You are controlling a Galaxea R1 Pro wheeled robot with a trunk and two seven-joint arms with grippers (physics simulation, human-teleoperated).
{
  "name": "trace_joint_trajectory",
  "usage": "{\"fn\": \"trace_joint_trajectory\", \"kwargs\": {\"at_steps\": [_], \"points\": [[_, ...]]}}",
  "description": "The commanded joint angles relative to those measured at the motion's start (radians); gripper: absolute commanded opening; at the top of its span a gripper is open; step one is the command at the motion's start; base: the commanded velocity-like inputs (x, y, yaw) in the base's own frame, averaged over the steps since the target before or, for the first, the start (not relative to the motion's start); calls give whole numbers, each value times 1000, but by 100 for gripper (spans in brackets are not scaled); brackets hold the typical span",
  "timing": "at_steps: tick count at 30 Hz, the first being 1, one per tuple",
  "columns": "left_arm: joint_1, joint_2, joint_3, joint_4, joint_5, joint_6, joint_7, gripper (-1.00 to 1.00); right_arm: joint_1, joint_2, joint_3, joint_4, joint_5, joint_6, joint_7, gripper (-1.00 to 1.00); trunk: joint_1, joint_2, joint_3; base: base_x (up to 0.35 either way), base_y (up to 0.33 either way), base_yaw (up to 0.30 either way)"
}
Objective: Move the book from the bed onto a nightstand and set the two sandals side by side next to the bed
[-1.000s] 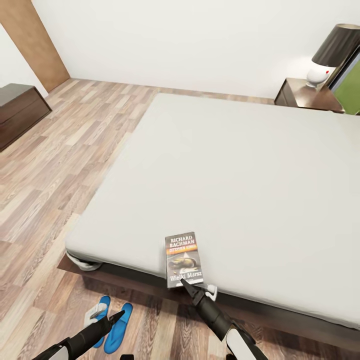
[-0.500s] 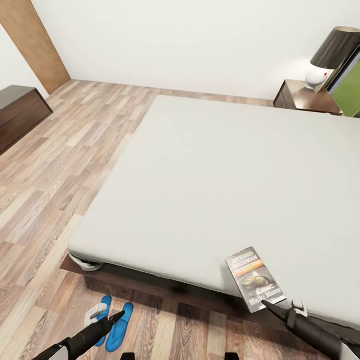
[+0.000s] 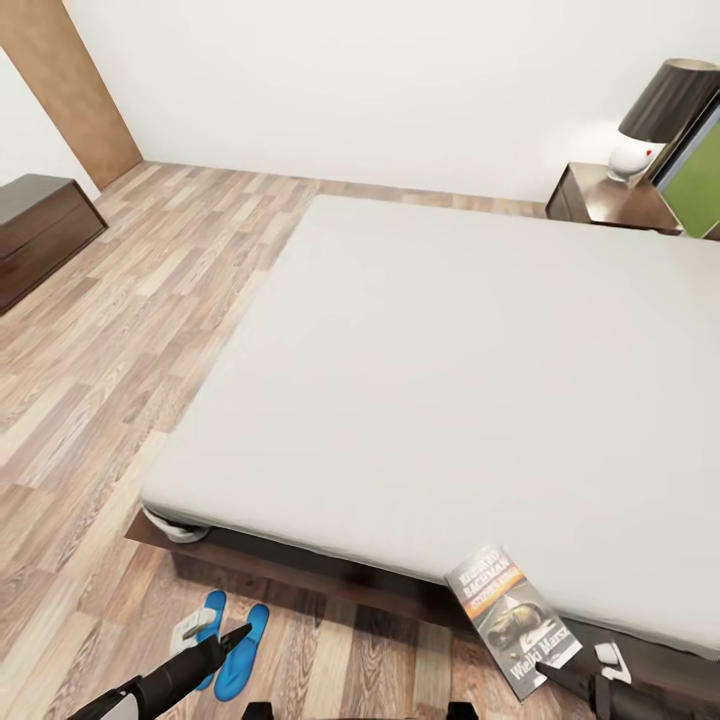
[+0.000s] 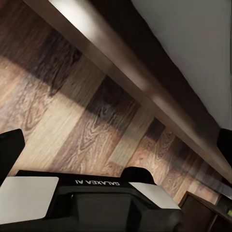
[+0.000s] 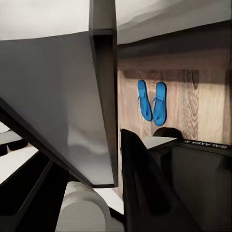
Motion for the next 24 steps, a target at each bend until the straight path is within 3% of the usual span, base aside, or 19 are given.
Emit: {"fn": "trace_joint_trajectory", "kwargs": {"at_steps": [1,8,13,24], "points": [[-1,-1,-9,0,10,2,-3,100,-1,-1,6,12,-8,7,1,-100,-4,7,3,0,0,0],[-1,-3,-9,0,10,3,-12,100,-1,0,6,91,-5,1,0,-100,-31,56,25,0,0,0],[-1,-3,-9,0,11,3,-48,100,-1,1,6,98,-5,0,-1,-100,-50,91,40,0,0,0],[-1,-3,-13,1,11,3,-57,100,-1,1,6,99,-5,-12,-3,-100,-92,168,75,0,0,0]]}}
